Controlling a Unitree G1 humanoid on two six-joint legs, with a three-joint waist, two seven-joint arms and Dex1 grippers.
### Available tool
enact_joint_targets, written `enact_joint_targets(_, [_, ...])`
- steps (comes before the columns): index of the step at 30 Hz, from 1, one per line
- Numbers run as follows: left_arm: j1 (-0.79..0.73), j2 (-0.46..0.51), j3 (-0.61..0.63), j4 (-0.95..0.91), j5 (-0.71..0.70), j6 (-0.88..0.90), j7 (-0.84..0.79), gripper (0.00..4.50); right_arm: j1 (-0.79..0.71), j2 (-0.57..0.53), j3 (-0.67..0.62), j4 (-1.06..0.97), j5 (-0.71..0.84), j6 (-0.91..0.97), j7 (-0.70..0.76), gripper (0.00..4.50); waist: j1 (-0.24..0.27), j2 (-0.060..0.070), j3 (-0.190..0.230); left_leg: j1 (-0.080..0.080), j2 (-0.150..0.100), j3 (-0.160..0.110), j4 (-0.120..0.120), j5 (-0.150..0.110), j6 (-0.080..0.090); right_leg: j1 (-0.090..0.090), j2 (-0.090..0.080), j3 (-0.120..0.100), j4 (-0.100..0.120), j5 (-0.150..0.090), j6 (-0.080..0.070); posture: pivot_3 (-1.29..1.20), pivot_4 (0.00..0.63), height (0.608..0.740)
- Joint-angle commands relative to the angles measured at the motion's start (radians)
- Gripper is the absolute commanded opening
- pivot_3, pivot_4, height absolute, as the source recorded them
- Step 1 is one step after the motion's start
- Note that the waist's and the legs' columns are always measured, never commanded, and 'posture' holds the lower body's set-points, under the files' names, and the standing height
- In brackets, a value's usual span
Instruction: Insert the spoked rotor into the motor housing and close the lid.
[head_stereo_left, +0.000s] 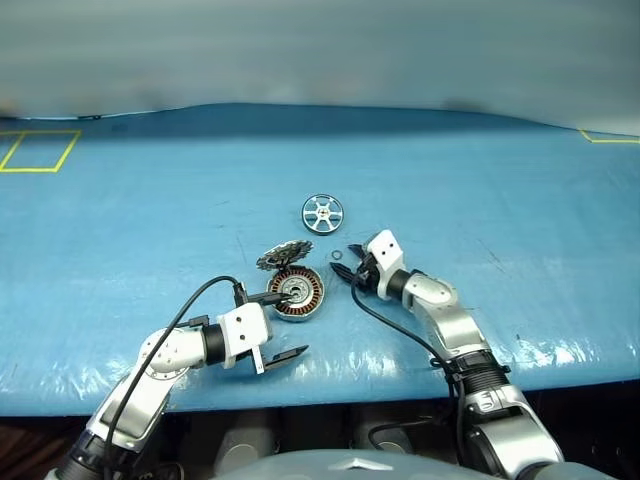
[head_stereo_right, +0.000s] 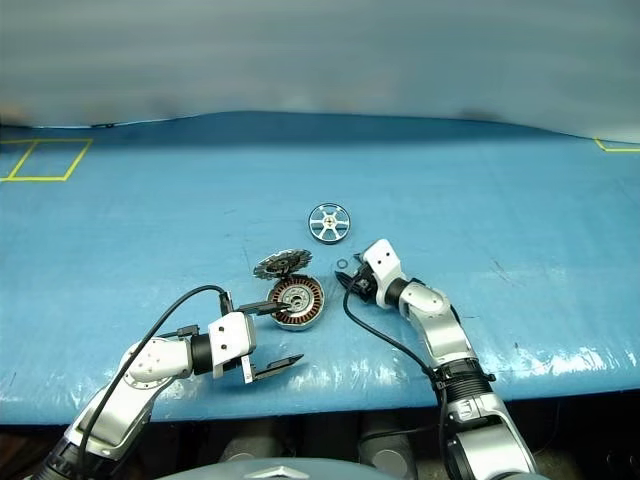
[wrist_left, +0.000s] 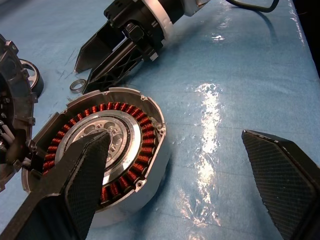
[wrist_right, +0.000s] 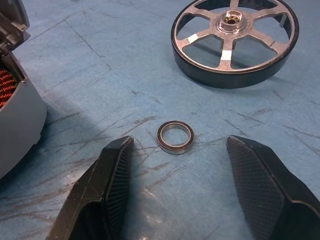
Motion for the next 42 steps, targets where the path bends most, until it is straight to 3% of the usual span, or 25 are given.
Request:
enact_joint_targets(1, [0.000,0.002,0.013,-0.020,0.006,-0.015,0.011,4.47,0.009,0.016,0.015,0.001,-0.016,0.011,-0.021,3.11,0.000,0.000,0.000,0.000,0.000,0.000,0.000,0.000,0.000,0.000,0.000,0.000,0.000,0.000,0.000,0.00,0.150,0.740])
enact_joint_targets(4, [0.001,-0.001,0.013,-0.019,0.011,-0.016,0.015,4.47,0.007,0.022,0.012,0.014,-0.026,0.016,-0.047,3.11,-0.001,0.000,0.000,0.000,0.000,0.000,0.000,0.000,-0.001,0.000,0.001,0.000,0.001,0.000,0.000,0.00,0.150,0.740])
enact_joint_targets(8, [0.006,-0.003,0.013,-0.021,0.012,-0.014,0.022,4.50,0.009,0.025,0.012,0.016,-0.033,0.021,-0.059,1.92,0.000,0.000,0.000,0.001,0.000,0.000,0.001,0.001,-0.001,0.001,0.001,0.000,0.001,0.000,0.000,0.00,0.150,0.740])
enact_joint_targets(17, [0.016,-0.004,0.011,-0.021,0.014,-0.016,0.031,4.50,0.021,0.021,0.012,0.005,-0.034,0.038,-0.066,1.92,0.001,0.000,0.000,0.001,0.000,0.000,0.001,0.001,-0.001,0.001,0.001,0.000,0.001,0.000,0.000,0.00,0.150,0.740])
enact_joint_targets(22, [0.028,-0.010,0.033,-0.022,0.000,-0.023,0.046,4.50,0.049,0.012,-0.008,-0.038,-0.017,0.070,-0.072,0.75,0.003,0.000,0.000,0.001,0.000,0.000,0.001,0.001,-0.001,0.001,0.001,0.000,0.001,0.000,0.000,0.00,0.150,0.740])
enact_joint_targets(28, [0.048,-0.031,0.069,-0.015,-0.028,-0.049,0.064,4.50,0.103,0.006,-0.061,-0.133,0.045,0.121,-0.076,0.75,0.012,0.000,-0.001,0.001,0.000,-0.001,0.001,0.000,-0.001,0.000,0.000,0.000,0.000,0.000,0.000,0.00,0.150,0.740])
enact_joint_targets(33, [0.066,-0.051,0.083,-0.011,-0.072,-0.058,0.054,4.50,0.210,-0.058,-0.102,-0.331,0.091,0.155,-0.049,0.75,0.015,0.000,-0.001,0.000,0.000,-0.001,0.001,0.000,0.000,0.001,-0.002,0.000,-0.001,0.000,0.000,0.00,0.150,0.740])
enact_joint_targets(37, [0.070,-0.046,0.081,0.001,-0.102,-0.055,0.034,4.50,0.285,-0.141,-0.083,-0.476,0.124,0.179,0.030,0.75,0.011,0.000,0.000,-0.001,0.000,-0.001,0.000,0.000,0.000,0.001,-0.002,0.000,-0.001,0.000,0.000,0.00,0.150,0.740])
enact_joint_targets(42, [0.079,-0.049,0.083,0.019,-0.125,-0.067,0.014,4.50,0.317,-0.168,-0.042,-0.629,0.195,0.225,0.097,0.75,0.007,0.000,0.000,0.000,0.001,-0.001,0.001,0.000,0.000,0.001,0.001,0.000,0.000,0.000,-0.001,0.00,0.150,0.740])
